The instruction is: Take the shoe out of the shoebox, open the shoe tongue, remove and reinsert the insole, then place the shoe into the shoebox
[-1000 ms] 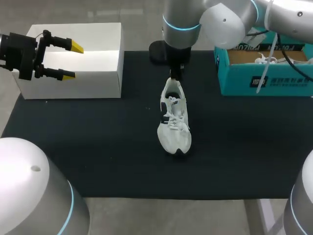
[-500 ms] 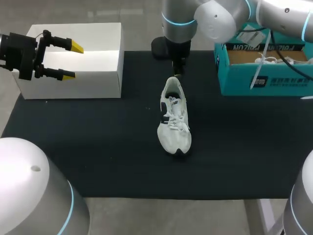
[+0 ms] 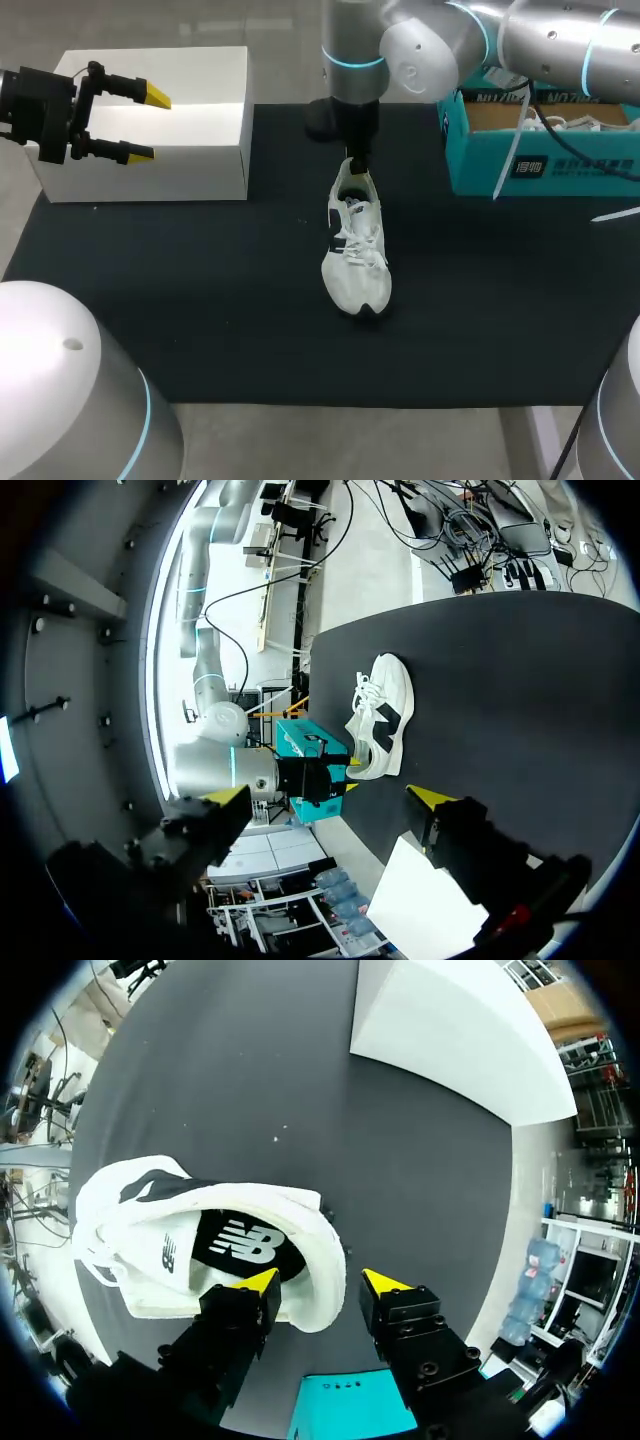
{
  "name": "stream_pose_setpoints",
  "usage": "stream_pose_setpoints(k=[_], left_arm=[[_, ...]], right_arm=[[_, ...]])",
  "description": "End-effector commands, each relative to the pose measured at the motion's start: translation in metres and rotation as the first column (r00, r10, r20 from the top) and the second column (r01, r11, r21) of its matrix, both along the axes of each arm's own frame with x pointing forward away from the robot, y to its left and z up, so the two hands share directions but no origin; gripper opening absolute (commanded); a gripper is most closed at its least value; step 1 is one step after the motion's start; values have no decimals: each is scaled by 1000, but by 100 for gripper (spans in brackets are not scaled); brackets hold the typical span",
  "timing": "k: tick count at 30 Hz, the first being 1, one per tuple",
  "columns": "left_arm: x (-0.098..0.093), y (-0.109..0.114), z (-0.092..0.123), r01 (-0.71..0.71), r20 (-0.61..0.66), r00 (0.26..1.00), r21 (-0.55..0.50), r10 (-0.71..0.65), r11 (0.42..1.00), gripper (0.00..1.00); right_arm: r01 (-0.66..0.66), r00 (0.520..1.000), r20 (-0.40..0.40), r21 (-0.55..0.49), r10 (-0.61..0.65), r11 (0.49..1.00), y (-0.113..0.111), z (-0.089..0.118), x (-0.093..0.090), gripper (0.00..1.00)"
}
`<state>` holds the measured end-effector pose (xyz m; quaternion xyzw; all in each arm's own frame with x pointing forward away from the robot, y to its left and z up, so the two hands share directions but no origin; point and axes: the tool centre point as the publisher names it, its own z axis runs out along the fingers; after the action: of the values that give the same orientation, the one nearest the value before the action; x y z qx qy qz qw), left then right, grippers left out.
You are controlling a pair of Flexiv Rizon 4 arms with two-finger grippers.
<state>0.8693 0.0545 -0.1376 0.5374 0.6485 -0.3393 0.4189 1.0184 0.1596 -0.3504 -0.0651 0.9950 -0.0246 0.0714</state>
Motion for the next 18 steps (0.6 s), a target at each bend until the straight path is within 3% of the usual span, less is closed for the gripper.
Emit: stream_pose_setpoints(k=[1, 5, 11, 18], left_arm=[[0, 0, 0, 0, 0, 1000, 3, 0, 1000, 100], [0, 0, 0, 0, 0, 1000, 3, 0, 1000, 100], [0, 0, 0, 0, 0, 1000, 3, 0, 1000, 100], [0, 0, 0, 0, 0, 1000, 3, 0, 1000, 100]], right_arm=[[4, 1000, -15, -11, -5, 1000, 1, -16, 10, 61], [12, 1000, -15, -15, -12, 1000, -2, -21, 13, 62], [28, 999, -22, -24, -28, 999, -10, -34, 21, 71], [53, 998, -20, 1, -53, 999, -3, -40, 26, 72]])
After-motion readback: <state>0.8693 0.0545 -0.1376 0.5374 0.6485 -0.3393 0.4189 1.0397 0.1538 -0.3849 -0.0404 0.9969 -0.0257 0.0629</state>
